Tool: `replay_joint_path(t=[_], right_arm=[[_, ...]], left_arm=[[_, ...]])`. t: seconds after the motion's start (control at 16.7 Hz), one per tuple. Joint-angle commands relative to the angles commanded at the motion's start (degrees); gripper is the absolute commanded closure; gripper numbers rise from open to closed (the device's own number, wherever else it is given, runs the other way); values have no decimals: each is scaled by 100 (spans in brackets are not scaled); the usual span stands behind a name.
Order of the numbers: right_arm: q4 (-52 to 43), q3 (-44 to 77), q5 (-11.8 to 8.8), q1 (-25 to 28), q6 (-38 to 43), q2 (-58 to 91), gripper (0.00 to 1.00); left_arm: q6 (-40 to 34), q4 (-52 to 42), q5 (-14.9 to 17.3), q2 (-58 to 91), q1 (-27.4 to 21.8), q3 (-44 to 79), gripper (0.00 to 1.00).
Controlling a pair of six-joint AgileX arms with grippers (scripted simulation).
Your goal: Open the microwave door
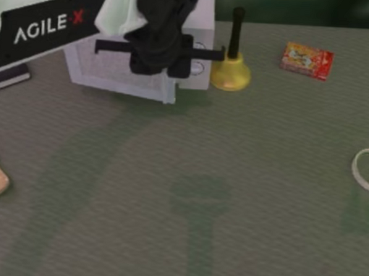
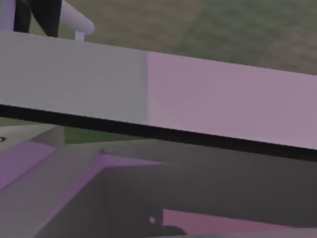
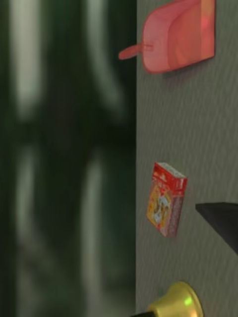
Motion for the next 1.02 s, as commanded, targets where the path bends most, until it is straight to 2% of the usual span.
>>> replay_joint_path(t=[0.48, 1.02], right_arm=[[0, 0, 0, 0, 0, 0, 0], [0, 0, 0, 0, 0, 0, 0]], left_arm=[[621, 346, 281, -516, 121, -736, 100], [641, 368, 293, -544, 126, -751, 100]])
